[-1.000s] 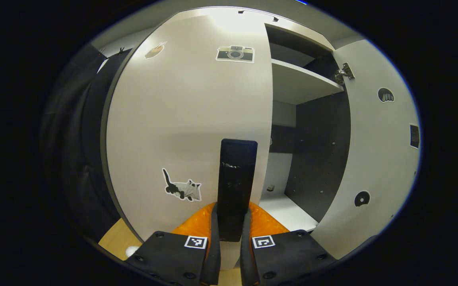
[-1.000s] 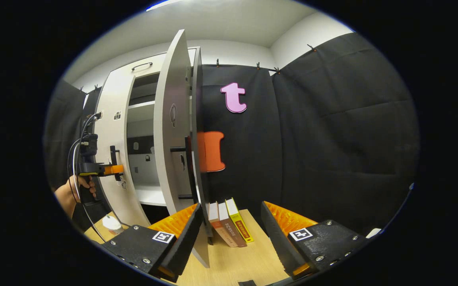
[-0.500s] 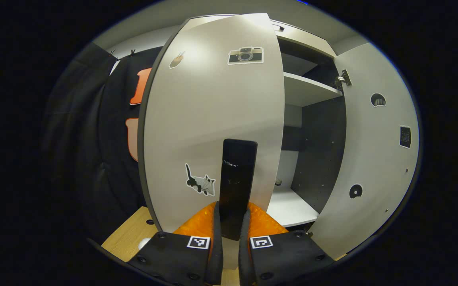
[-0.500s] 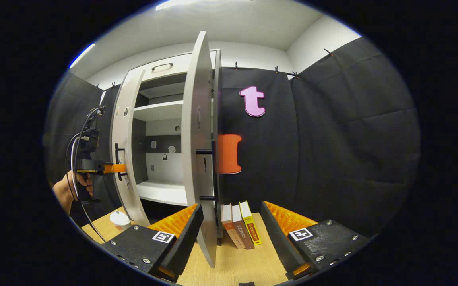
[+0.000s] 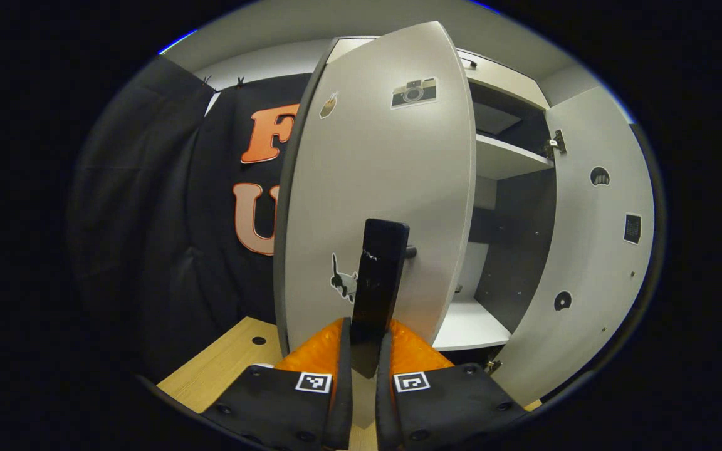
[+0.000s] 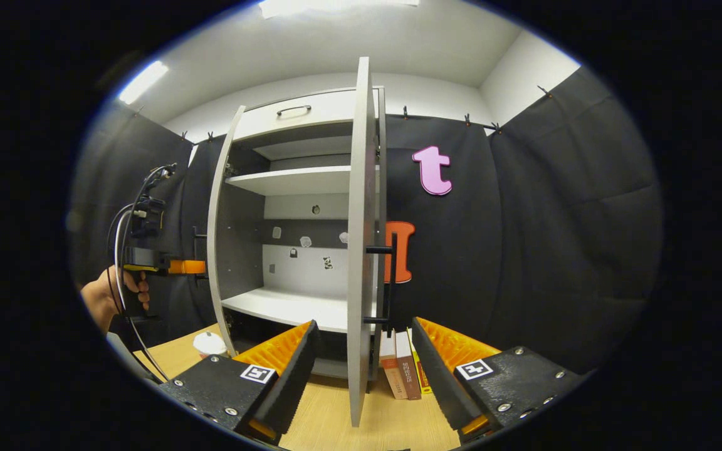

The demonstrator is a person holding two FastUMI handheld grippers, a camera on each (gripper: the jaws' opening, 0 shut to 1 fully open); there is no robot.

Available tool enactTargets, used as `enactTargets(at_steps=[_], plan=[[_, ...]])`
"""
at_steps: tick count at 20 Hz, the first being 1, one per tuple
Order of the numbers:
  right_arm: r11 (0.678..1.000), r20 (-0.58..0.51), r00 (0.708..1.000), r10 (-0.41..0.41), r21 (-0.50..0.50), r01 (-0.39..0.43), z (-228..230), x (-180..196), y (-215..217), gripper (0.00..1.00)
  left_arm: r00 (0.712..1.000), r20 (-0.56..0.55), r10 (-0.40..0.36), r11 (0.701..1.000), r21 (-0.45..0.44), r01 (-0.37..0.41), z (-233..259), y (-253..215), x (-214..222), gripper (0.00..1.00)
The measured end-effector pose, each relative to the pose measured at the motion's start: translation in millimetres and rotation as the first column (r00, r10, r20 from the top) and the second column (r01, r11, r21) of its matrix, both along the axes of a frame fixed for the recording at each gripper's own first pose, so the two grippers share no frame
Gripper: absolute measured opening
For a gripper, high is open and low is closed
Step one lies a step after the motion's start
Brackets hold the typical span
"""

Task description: Open the right door of the double-door shoe cabinet with the right hand, and open the left door with the left hand.

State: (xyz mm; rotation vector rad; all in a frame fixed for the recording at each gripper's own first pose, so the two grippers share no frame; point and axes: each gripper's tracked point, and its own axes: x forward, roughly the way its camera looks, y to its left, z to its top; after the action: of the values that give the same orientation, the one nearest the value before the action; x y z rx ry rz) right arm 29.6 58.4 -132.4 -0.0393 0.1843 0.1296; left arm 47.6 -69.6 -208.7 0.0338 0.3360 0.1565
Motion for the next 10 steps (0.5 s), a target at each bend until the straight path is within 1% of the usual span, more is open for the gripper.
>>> enactTargets(at_steps=[3,4,10], plan=[[0.999,-0.004,1.0,0.03,0.014,-0.03,-3,1,13,0.89,1.0,0.013,0.022,1.0,0.017,-0.023,4,2,-3,0.22],[0.999,-0.007,0.999,0.042,0.015,-0.042,-5,2,18,0.89,1.0,0.017,0.025,1.0,0.017,-0.026,3,5,-3,0.16],[0.997,-0.025,0.997,0.079,0.006,-0.079,-13,8,40,0.9,1.0,0.019,0.02,0.999,0.045,-0.021,6,14,-13,0.16]])
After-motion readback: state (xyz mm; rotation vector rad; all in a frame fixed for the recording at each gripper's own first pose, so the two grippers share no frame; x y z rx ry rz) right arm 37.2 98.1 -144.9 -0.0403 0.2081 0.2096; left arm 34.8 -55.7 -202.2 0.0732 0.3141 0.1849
